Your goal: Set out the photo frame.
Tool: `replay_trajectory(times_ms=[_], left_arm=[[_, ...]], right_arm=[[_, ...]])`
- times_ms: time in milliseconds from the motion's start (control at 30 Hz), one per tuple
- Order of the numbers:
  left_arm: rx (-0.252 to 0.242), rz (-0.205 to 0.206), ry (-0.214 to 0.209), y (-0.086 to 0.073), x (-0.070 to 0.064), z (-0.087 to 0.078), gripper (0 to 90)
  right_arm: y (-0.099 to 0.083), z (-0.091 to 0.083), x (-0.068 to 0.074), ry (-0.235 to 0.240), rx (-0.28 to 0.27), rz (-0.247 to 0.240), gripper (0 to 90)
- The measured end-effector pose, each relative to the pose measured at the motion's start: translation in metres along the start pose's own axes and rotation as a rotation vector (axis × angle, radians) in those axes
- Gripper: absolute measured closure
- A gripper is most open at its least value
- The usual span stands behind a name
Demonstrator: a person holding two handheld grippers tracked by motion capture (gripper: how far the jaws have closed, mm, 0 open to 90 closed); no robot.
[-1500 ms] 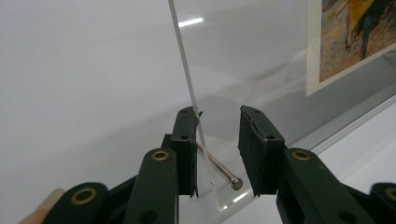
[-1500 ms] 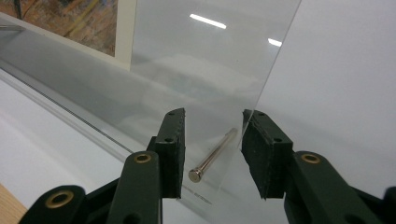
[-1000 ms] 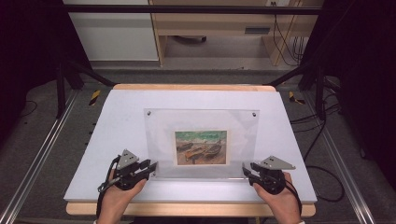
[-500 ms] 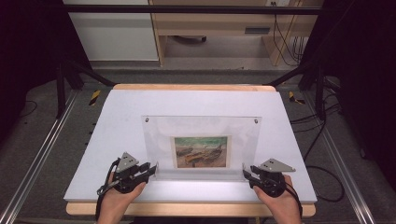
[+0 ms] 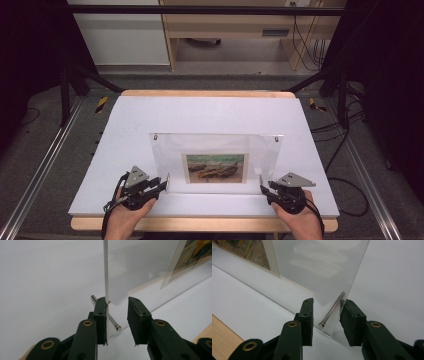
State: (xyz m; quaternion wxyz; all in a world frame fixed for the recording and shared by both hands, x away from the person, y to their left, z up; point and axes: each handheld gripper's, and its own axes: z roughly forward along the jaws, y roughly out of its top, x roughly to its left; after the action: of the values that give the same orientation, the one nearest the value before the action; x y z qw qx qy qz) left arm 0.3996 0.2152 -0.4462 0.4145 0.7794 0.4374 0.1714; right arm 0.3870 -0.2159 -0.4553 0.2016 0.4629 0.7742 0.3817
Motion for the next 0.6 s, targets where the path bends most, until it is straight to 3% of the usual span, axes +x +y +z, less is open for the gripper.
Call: replay_trajectory(times_ms=[600], left_arm=[[-0.003,-0.001,-0.004,-0.0006,0.0003,-0.0001,68.6]], right_arm=[[-0.0011,0.0003,0.0002,-0.004,-0.008,-0.002,63.2]])
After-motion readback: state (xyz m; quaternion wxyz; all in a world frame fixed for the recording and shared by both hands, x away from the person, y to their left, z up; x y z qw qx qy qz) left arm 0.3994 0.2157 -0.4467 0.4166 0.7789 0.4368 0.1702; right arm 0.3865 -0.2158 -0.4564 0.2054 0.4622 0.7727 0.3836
